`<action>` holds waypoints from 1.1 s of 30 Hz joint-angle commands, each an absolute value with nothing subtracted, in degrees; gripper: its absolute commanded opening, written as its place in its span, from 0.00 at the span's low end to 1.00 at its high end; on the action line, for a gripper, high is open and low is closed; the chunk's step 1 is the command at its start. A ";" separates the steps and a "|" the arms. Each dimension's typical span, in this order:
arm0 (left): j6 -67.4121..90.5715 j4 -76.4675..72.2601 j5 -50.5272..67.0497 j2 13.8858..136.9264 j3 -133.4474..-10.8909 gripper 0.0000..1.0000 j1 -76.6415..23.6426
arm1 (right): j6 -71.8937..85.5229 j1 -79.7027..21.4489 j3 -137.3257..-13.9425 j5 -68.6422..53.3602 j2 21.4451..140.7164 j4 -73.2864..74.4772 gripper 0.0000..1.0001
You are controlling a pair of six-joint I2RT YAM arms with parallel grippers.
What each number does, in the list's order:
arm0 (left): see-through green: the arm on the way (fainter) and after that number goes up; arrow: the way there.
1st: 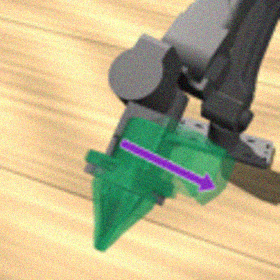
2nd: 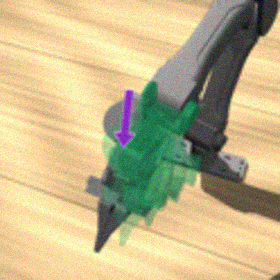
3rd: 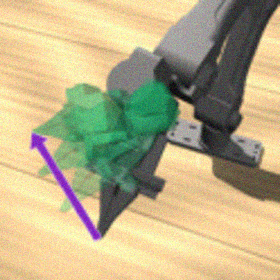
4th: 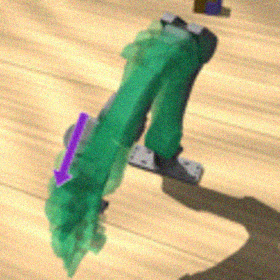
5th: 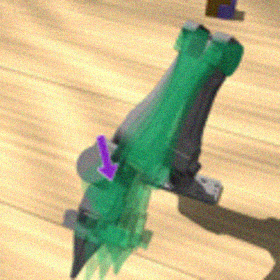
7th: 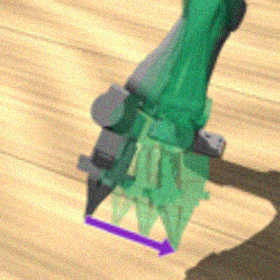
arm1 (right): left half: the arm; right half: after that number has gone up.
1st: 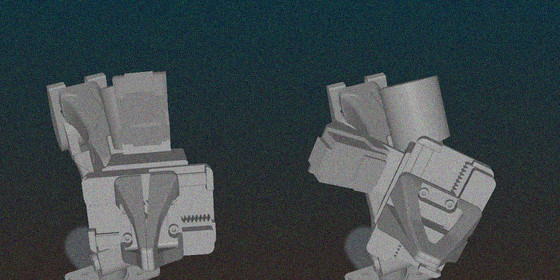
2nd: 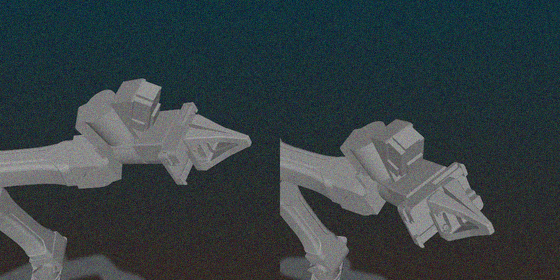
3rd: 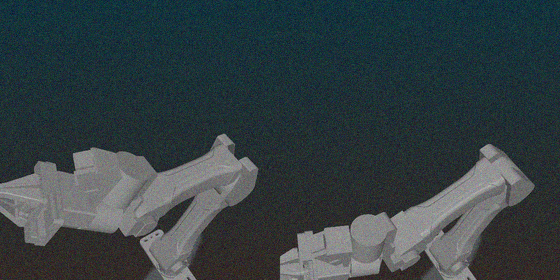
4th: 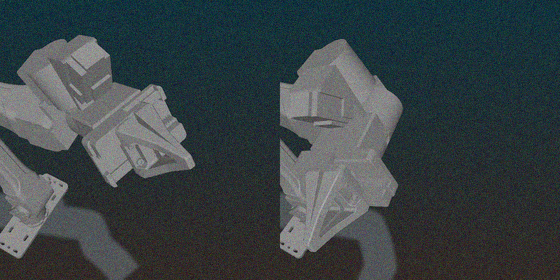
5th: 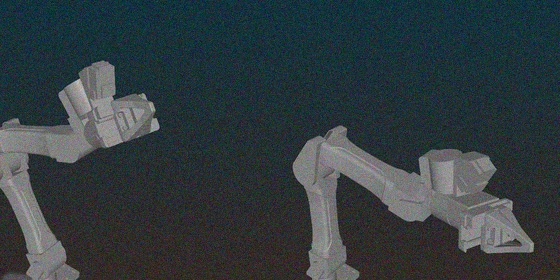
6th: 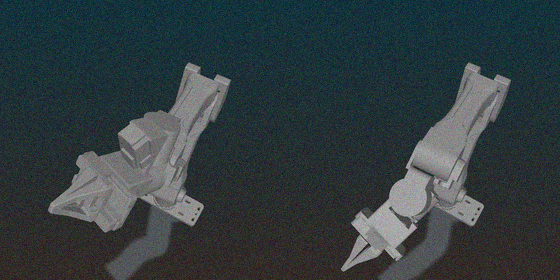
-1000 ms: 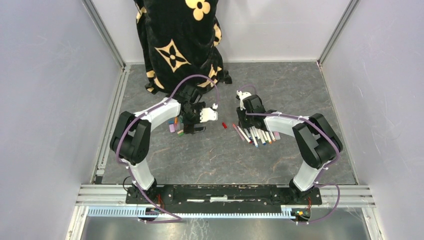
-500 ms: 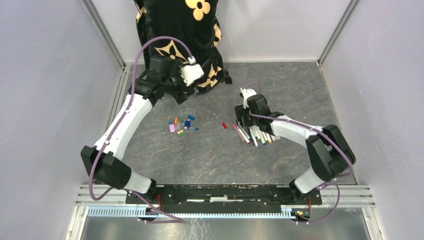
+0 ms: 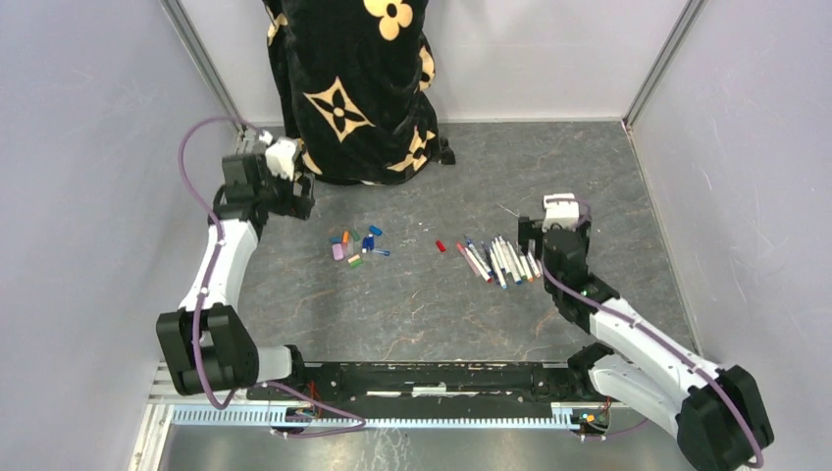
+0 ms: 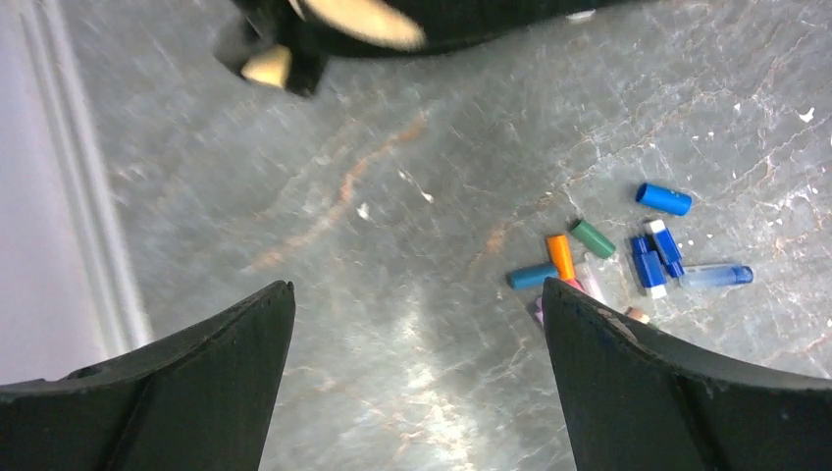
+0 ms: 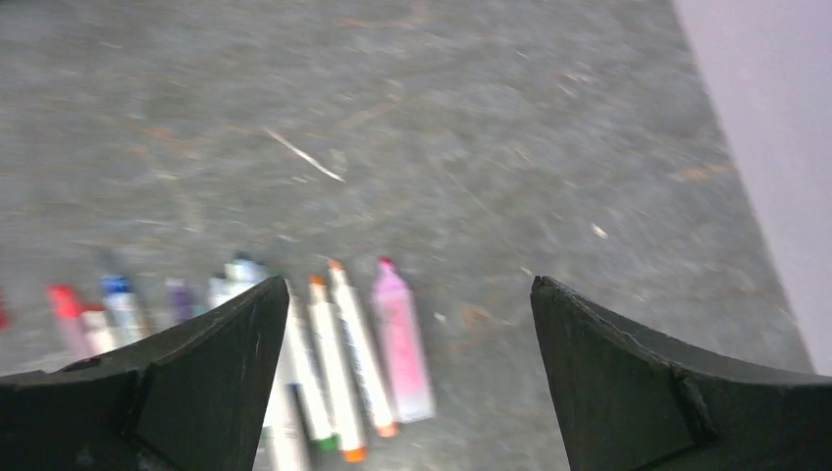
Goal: Open the pen caps
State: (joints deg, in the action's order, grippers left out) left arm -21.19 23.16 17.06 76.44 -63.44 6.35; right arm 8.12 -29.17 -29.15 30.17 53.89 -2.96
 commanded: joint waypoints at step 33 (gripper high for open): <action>-1.49 -78.08 6.04 87.75 -8.22 1.00 0.65 | -10.62 -10.14 7.06 28.37 75.81 -82.01 0.98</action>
